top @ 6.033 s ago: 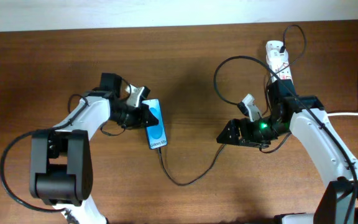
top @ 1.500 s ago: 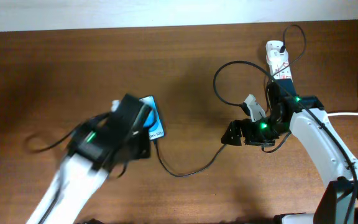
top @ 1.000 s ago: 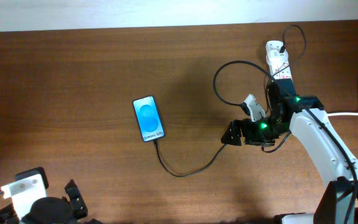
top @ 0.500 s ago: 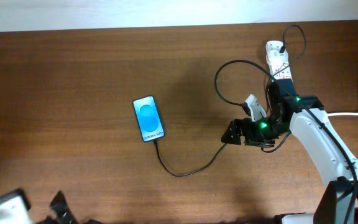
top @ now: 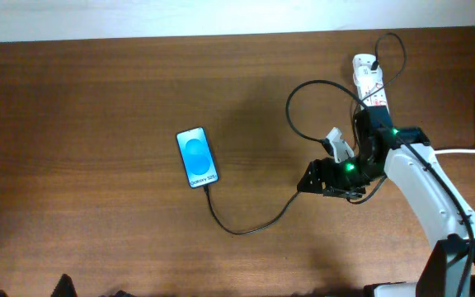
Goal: Plug charger to phone and switch on socket
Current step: 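Move the right gripper to the power strip's orange switch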
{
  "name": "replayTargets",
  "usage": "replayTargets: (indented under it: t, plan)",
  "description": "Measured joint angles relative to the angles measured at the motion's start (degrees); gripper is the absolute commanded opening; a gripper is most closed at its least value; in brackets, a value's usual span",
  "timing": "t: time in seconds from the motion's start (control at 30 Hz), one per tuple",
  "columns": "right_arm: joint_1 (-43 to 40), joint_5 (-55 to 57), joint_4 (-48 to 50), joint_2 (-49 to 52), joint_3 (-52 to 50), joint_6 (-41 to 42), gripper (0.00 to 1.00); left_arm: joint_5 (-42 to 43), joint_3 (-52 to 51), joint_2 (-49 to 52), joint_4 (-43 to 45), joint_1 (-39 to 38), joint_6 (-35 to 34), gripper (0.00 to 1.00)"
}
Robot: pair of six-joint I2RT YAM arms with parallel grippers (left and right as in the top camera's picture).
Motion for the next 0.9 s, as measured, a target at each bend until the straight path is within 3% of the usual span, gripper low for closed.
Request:
replayTargets:
  t: [0.1, 0.23, 0.4, 0.57, 0.9]
  plan:
    - [-0.76, -0.22, -0.15, 0.0, 5.14, 1.84, 0.26, 0.0, 0.0, 0.0, 0.02, 0.0, -0.02, 0.99]
    - [-5.77, 2.6, -0.63, -0.02, 18.4, 5.4, 0.04, -0.02, 0.0, 0.0, 0.0, 0.0, -0.02, 0.99]
    - [-12.5, 9.49, 0.48, -0.02, 24.39, 10.16, 0.04, 0.0, 0.0, 0.0, 0.02, 0.0, -0.02, 0.99]
    - [-22.32, 13.33, 11.19, 1.33, 24.81, 18.84, 0.04, -0.02, 0.0, 0.0, 0.02, 0.0, 0.0, 1.0]
    - [-24.94, 14.23, 33.79, 22.49, 25.09, 24.96, 0.04, 0.0, 0.0, 0.0, 0.02, 0.02, 0.0, 0.99]
